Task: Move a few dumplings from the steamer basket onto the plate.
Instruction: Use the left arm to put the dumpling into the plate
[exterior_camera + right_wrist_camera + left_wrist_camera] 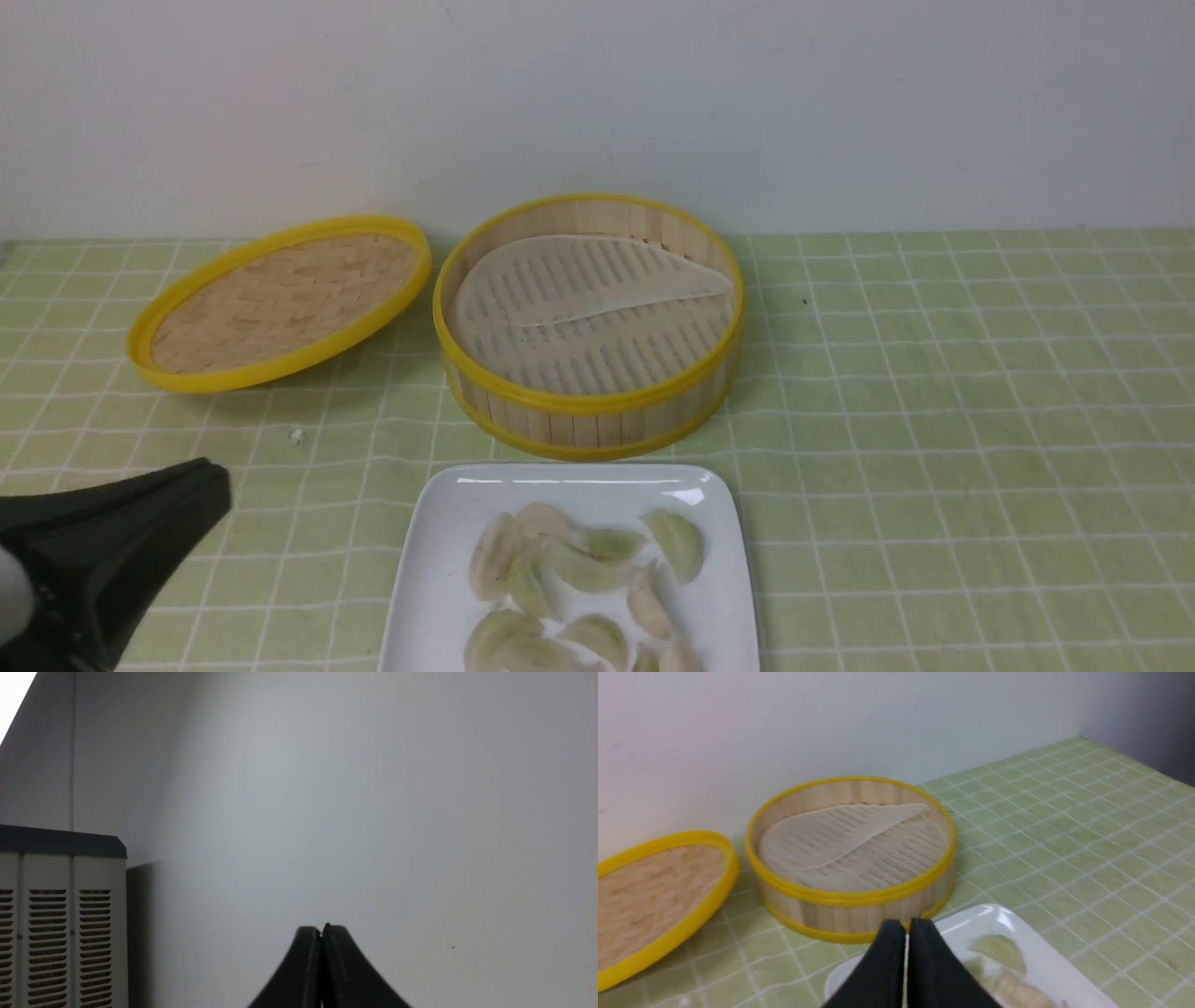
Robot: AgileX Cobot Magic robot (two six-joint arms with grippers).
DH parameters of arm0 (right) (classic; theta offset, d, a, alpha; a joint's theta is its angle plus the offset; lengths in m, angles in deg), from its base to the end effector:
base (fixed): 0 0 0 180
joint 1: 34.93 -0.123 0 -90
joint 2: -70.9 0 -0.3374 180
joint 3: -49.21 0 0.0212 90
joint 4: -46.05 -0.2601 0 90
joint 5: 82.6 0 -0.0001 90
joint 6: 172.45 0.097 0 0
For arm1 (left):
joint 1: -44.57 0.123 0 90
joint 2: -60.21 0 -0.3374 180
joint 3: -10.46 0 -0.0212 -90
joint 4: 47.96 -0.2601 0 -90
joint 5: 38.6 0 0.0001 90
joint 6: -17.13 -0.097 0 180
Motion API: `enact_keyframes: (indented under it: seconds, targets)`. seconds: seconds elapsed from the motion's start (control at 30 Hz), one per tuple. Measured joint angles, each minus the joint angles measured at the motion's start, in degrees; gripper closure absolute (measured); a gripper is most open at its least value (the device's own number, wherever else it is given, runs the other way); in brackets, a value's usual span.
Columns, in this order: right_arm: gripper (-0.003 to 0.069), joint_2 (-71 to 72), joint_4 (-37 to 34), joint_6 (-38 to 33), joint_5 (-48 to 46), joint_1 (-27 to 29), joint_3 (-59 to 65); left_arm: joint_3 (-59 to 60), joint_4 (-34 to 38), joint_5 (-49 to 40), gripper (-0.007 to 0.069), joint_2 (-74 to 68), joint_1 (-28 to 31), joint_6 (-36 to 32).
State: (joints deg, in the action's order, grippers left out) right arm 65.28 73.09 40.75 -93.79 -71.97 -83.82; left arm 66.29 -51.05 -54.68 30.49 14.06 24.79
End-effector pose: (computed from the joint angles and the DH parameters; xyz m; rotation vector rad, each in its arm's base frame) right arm -0.0397 -0.0408 0.3753 -0.2140 1.0948 0.6348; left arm 0.0521 -0.0290 0.3120 0.3901 1.7506 -0.4295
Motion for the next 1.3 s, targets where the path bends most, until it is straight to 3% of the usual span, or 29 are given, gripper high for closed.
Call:
enact_keyframes:
  seconds: [0.27, 0.4, 0.57, 1.3]
  targets:
    - [0.0675, 0.06, 0.0, 0.0, 0.0, 0.0, 0.0, 18.2, 6.44, 1.71, 0.0631, 16.53, 22.06, -7.65]
    - [0.0675, 0.06, 0.0, 0.0, 0.0, 0.0, 0.0, 23.97, 7.9, 0.55, 0.0631, 22.74, 28.19, -9.37]
    - [0.0675, 0.06, 0.0, 0.0, 0.06, 0.0, 0.0, 24.22, 5.64, -5.66, 0.0631, 23.72, 29.12, -9.73]
    - [0.0675, 0.06, 0.0, 0.0, 0.06, 0.0, 0.0, 24.22, 4.66, -5.85, 0.0631, 23.72, 29.13, -9.79]
